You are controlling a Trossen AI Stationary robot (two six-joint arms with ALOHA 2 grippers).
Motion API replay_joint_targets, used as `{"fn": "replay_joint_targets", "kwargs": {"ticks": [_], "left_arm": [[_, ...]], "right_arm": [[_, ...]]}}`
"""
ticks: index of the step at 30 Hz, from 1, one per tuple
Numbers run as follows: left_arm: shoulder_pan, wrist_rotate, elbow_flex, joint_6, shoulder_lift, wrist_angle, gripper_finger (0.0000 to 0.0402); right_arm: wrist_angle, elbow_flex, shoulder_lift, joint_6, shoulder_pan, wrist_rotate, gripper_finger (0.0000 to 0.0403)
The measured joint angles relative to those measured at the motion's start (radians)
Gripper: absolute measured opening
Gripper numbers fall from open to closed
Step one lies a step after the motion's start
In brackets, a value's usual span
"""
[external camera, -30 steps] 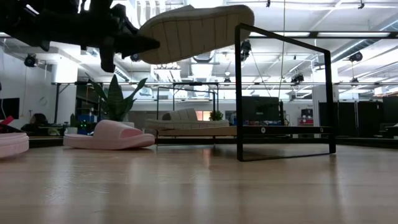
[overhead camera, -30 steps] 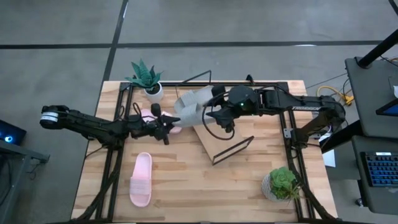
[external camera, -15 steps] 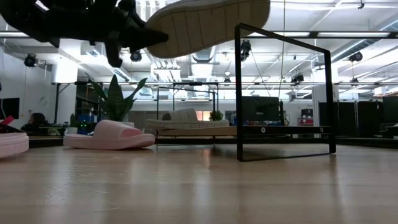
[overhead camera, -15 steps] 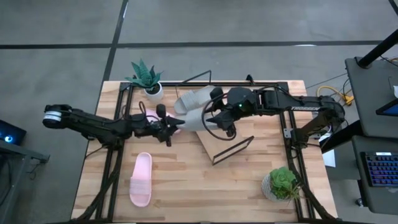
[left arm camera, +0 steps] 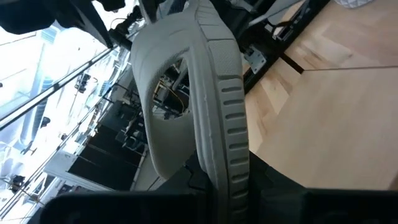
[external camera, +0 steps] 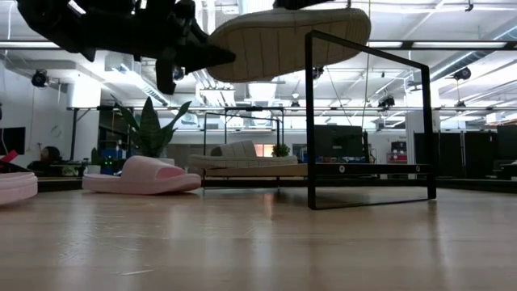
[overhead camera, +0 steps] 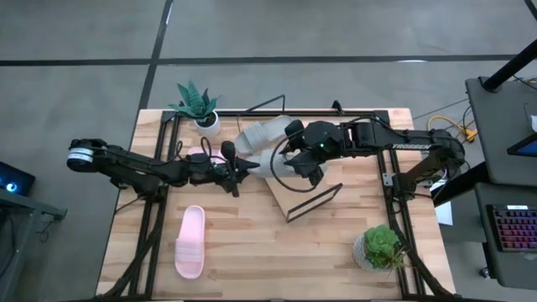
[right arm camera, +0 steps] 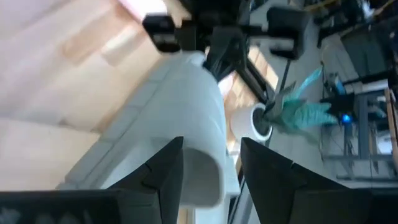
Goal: Pick and place slides into the shelf
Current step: Put the gray slide on the shelf
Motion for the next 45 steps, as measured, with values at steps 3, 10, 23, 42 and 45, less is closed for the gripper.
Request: {"fn": "replay_joint_targets", "kwargs": {"ticks": [3,10,23,42,45], "left_arm": [[-0.001,0.002,0.0,0.003,-0.013,0.008,0.0011],[0.0,0.028,0.011,0.003,-0.023,0.001,0.001],[0.0,0.063,0.048,0.007,0.029,0.007,0.001],[0.0,-0.092,0.043,-0.291,-0.114,-0.272,0.0195],[-0.001,-0.075,0.041,-0.367,-0.181,-0.378,0.022]], "right_arm": [[-0.013,0.0,-0.002,0.01,-0.002,0.011,0.015],[-0.005,0.0,-0.002,-0.001,-0.001,-0.04,0.015],[0.012,0.0,-0.003,-0.042,-0.001,-0.145,0.0085],[0.004,-0.017,-0.001,-0.123,-0.033,-0.131,0.0009],[0.037,-0.051,-0.001,-0.18,-0.049,-0.135,0.0009]]}}
